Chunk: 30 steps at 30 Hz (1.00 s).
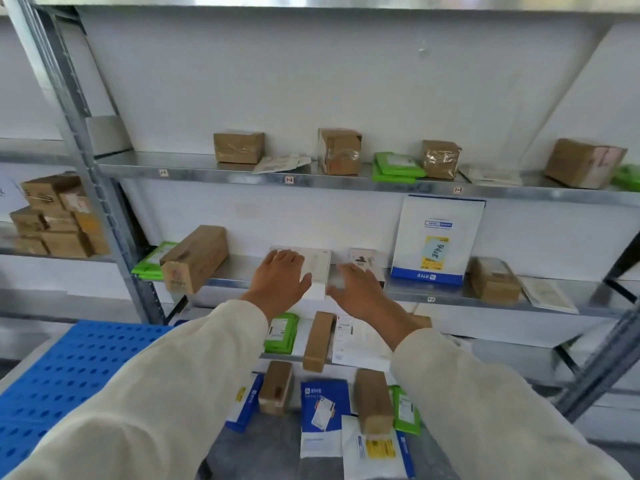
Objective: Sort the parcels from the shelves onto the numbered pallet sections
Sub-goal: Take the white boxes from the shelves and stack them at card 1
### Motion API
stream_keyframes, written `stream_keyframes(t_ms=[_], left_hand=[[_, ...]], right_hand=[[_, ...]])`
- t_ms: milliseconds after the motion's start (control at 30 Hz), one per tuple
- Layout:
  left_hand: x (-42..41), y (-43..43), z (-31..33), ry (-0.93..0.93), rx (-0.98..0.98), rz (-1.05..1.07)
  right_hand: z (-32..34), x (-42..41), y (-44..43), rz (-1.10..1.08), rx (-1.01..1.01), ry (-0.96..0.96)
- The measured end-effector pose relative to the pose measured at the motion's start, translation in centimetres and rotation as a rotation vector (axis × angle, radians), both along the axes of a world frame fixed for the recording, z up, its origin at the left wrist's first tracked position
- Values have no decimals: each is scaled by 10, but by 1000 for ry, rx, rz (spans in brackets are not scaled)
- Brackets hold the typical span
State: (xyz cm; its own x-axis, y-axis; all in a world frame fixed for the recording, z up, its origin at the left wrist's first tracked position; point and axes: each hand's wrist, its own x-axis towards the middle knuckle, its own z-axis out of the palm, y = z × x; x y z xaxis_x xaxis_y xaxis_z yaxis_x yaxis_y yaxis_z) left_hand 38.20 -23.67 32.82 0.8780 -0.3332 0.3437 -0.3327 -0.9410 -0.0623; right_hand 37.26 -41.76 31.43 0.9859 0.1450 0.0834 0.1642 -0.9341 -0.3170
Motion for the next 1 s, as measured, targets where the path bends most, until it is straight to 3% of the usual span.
stream_keyframes(t_ms=[500,1000], left_hand=[[220,48,-55,118,-77,-24],[314,58,-142,465,-272,135]], right_hand=[[-40,217,43,-72,-17,135],[-121,317,37,-136,60,439]])
